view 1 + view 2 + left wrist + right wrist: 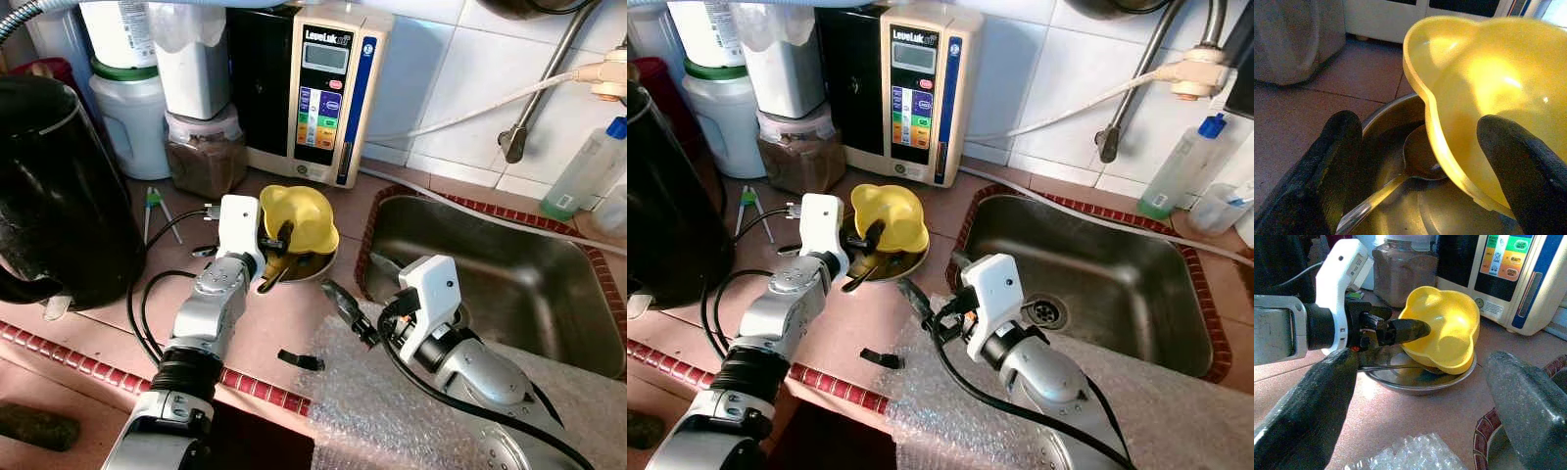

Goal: Kitchen organization

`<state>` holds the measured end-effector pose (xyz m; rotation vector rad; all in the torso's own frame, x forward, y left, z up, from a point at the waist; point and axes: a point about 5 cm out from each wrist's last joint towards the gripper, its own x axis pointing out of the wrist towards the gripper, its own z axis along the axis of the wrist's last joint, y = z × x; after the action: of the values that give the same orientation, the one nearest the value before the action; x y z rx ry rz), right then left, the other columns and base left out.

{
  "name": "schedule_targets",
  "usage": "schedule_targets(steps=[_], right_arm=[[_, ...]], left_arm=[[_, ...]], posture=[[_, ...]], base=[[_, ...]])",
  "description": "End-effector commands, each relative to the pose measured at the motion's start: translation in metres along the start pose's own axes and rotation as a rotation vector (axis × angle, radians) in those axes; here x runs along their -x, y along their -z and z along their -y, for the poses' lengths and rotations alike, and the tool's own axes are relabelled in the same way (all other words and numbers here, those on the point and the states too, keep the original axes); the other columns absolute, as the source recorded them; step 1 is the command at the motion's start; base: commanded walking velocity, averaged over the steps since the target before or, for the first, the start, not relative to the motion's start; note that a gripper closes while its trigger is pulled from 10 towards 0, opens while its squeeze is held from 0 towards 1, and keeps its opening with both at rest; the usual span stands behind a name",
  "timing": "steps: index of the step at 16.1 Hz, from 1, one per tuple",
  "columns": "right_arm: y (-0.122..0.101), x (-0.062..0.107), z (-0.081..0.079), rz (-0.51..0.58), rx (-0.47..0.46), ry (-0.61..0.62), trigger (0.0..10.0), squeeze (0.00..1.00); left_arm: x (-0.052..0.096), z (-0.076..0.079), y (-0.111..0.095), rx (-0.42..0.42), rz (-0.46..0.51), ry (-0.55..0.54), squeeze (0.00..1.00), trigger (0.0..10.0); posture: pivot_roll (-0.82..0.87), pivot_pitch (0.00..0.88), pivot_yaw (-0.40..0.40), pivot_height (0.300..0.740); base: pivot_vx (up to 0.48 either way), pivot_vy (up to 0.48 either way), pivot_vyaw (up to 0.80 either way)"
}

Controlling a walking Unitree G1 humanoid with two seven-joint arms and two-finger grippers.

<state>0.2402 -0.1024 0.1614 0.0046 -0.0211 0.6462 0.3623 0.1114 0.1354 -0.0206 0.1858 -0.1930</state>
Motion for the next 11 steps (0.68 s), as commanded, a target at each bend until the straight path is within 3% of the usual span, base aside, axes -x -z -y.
schedule_targets(steps=[1, 5, 11], right_arm=[[0.0004, 0.0007, 0.0007, -0.001, 0.006, 0.002, 10.0, 0.0], [0.001, 0.0003, 0.0007, -0.004, 0.005, 0.002, 10.0, 0.0], [0.0011, 0.0001, 0.0017, -0.006, -0.001, 0.005, 10.0, 0.0]], left_arm=[[-0.0015, 0.0031, 0.0046, 0.003, -0.041, 0.012, 0.0, 0.0], [-0.0009, -0.0003, 0.0081, 0.026, -0.067, 0.0, 0.0, 0.0], [-0.0001, -0.0038, 0.0083, -0.004, -0.065, -0.013, 0.0, 0.0]], posture=[[0.06, 0.0, -0.058, 0.74], [0.06, 0.0, -0.058, 0.74], [0.06, 0.0, -0.063, 0.74]], base=[[0.0, 0.0, 0.0], [0.0, 0.0, 0.0], [0.0, 0.0, 0.0]])
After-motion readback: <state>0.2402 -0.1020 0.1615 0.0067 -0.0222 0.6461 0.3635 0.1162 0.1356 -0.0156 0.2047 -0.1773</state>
